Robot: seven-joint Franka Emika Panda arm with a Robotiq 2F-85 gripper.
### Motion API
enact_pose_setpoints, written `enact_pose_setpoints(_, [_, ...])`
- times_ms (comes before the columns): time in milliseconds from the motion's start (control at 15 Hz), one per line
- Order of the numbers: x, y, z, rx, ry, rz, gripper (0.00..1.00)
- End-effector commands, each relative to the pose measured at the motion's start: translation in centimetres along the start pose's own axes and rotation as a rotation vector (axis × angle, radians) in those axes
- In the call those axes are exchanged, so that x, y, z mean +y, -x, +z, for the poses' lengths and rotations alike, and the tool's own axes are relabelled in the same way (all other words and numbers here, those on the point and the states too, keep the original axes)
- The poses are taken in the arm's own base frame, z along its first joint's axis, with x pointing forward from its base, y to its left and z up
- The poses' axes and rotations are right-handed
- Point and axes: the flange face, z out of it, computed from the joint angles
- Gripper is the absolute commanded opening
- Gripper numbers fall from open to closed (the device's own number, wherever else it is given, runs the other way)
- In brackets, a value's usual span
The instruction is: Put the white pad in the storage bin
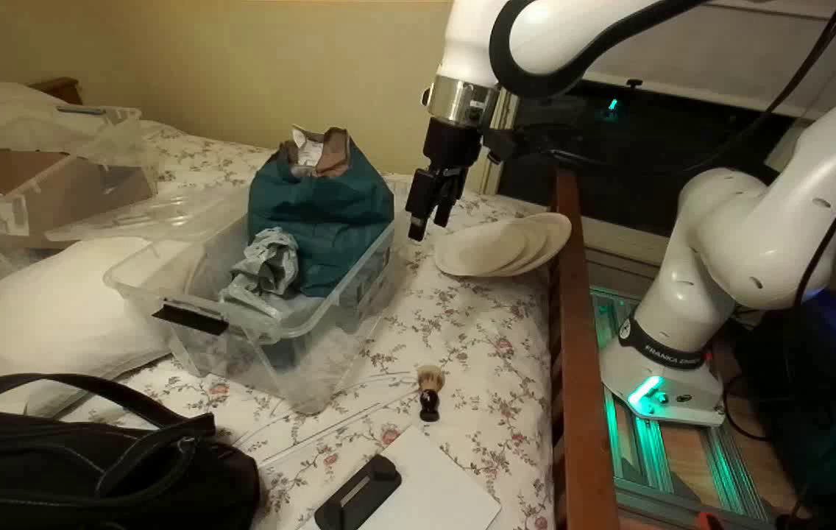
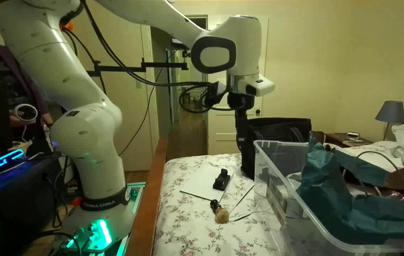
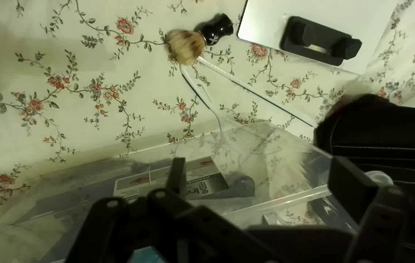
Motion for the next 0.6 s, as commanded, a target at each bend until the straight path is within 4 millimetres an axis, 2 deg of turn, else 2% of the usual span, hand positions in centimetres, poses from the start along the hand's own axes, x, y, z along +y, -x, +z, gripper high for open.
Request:
enact_pose_setpoints(0, [0.0,-0.02,-0.05,-0.001,0.0,0.0,1.0])
enact_pose_setpoints(467, [0.0,-0.02,-0.05,-0.001,0.0,0.0,1.0])
enact_pose_setpoints(533, [-0.33,-0.31,0.57,-0.015,-0.01,-0.011,1.0])
